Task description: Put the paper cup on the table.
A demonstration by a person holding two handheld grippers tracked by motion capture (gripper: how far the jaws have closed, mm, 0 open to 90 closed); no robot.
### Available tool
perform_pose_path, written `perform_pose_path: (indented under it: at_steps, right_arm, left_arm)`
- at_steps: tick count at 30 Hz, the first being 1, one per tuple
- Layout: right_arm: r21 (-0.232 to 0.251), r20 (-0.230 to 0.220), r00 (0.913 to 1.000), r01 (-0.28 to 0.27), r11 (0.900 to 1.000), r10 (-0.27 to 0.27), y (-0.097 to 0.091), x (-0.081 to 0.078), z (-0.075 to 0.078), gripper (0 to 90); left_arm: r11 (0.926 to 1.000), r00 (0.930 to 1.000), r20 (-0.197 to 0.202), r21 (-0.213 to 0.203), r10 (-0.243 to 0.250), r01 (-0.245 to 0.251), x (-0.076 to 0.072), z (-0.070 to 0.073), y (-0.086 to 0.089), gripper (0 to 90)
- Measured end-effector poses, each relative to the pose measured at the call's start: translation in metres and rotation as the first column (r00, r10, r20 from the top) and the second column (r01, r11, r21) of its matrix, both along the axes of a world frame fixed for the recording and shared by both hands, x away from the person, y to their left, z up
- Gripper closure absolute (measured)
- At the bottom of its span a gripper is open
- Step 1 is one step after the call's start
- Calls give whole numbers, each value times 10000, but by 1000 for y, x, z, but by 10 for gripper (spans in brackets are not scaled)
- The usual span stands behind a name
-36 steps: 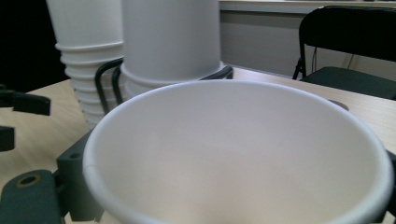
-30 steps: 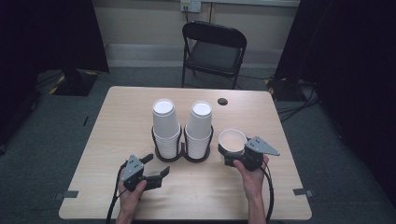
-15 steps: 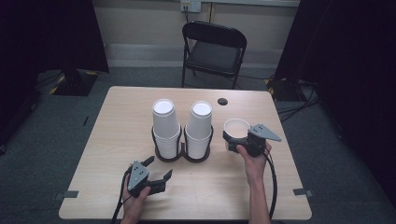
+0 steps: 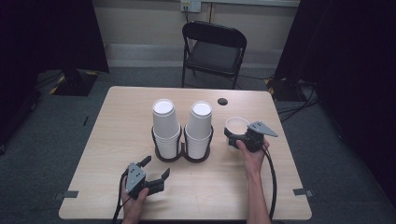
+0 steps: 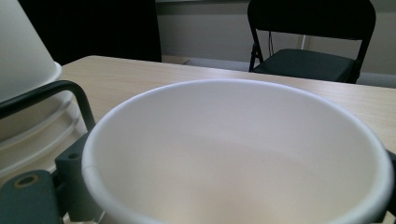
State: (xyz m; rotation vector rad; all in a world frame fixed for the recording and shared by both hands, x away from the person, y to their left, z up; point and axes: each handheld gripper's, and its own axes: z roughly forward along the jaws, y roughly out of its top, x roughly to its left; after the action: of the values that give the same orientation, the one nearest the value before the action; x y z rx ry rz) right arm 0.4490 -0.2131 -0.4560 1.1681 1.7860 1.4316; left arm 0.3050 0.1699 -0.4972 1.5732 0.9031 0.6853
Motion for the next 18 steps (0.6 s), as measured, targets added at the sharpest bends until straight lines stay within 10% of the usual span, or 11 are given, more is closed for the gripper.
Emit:
perform_pose_path:
  at_steps: [18]
  right_arm:
    - [-362,-151,9997,161,9992,-167,0,-2,-20,100]
  left_arm:
    - [9997,9999,-5,-224,110,-110,0,0,3,160]
